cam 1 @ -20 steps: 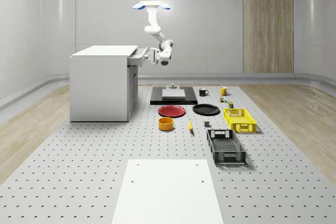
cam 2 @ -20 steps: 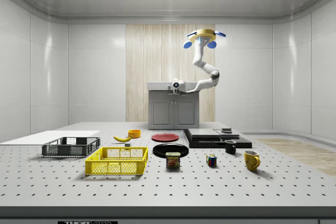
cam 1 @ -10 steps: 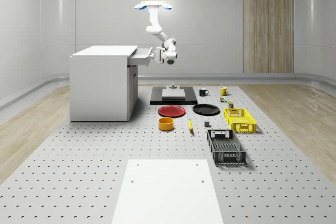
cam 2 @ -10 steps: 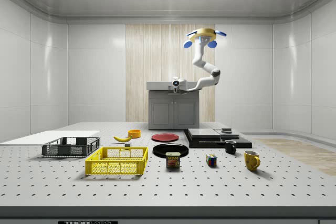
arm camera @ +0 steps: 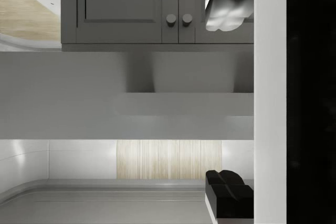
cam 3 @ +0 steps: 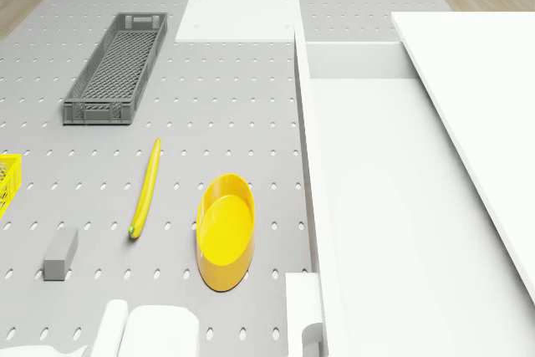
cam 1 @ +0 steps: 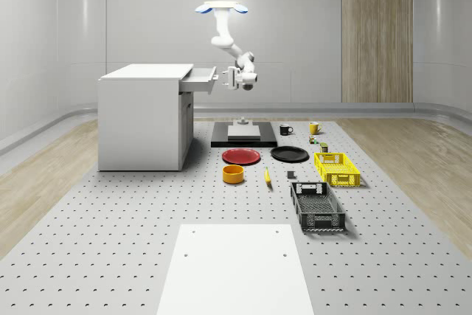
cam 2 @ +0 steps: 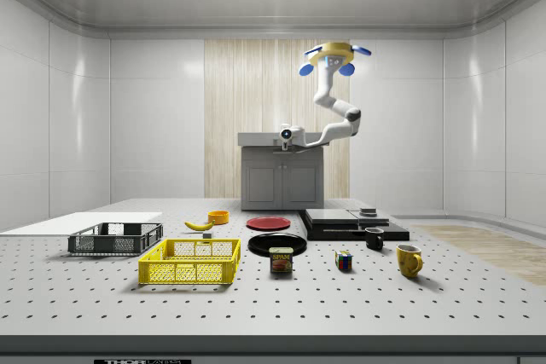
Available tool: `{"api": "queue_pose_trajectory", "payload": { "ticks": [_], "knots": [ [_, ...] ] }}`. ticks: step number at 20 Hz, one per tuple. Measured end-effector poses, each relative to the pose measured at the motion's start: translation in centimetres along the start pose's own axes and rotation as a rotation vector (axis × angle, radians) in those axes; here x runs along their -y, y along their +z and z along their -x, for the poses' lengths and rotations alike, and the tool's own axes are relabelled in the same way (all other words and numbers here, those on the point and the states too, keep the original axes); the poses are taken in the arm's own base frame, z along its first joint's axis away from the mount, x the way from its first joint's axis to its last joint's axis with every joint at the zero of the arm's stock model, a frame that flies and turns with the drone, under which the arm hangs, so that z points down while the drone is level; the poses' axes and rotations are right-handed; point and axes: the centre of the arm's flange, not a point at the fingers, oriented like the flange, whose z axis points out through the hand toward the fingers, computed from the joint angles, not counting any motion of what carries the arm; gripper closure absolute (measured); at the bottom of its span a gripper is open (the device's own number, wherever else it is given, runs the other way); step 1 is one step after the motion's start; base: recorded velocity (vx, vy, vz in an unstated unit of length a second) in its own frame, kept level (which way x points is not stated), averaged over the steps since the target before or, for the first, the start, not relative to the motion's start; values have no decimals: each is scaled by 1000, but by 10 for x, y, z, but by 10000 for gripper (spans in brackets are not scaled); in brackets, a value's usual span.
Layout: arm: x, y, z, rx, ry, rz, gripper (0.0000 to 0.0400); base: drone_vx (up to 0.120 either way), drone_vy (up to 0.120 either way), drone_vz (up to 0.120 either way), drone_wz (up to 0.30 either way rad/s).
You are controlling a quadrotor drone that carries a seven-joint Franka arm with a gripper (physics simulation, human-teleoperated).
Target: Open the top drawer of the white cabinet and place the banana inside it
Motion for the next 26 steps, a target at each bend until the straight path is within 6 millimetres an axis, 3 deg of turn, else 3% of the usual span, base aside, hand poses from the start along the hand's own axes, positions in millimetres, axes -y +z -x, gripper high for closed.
{"api": "queue_pose_trajectory", "payload": {
  "ticks": [2,18,20,23,26],
  "knots": [
    [0,0,0,0,0,0,4,0,120,0,0],
    [0,-1,0,0,0,-1,0,120,120,0,0],
    [-13,-7,-14,190,4,-180,0,120,120,0,0],
    [-43,19,-44,519,-3,-507,0,120,120,0,0],
    [-59,47,-60,755,-5,-743,0,120,120,0,0]
  ]
}}
